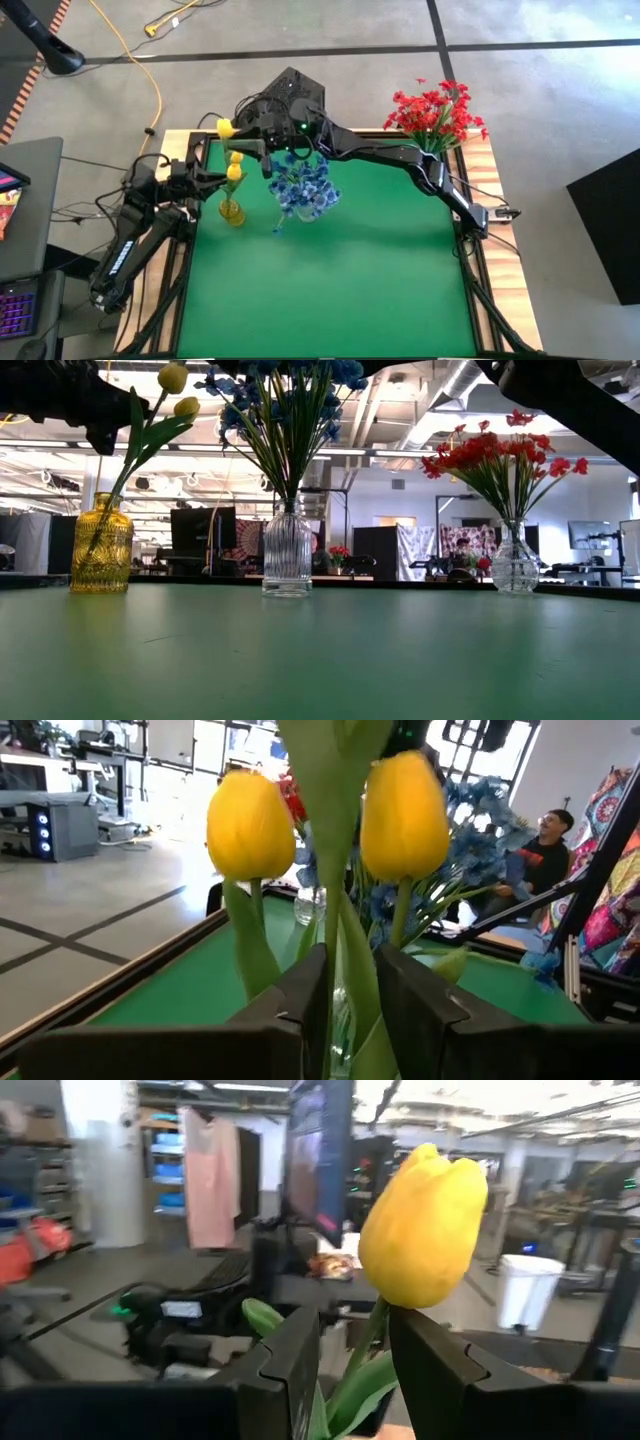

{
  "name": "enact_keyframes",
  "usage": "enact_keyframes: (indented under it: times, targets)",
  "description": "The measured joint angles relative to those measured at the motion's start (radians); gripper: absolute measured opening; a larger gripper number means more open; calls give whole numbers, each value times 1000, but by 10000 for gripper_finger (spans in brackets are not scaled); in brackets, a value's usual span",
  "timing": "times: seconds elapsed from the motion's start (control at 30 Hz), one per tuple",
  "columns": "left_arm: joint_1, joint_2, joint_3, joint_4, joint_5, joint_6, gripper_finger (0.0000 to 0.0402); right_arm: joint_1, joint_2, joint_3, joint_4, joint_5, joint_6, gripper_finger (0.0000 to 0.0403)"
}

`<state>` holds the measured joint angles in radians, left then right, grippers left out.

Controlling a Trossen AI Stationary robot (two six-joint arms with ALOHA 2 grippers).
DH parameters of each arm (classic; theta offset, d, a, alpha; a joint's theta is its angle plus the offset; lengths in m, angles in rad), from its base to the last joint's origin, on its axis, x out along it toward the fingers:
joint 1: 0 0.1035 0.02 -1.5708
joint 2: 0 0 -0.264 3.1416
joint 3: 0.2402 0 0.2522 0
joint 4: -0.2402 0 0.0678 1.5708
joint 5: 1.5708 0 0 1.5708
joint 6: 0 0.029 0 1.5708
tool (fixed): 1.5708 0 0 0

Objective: Sort flowers into vase by color
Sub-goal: Put the yellow tulip into the yellow vase

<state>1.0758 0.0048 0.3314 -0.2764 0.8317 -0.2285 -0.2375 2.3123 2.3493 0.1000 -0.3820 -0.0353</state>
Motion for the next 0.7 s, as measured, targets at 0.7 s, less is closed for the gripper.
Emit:
enact_keyframes:
  times: [0.7]
  targets:
    - [0, 0, 251, -193, -186, 200, 78, 23, 0, 0, -87, -40, -112, 150]
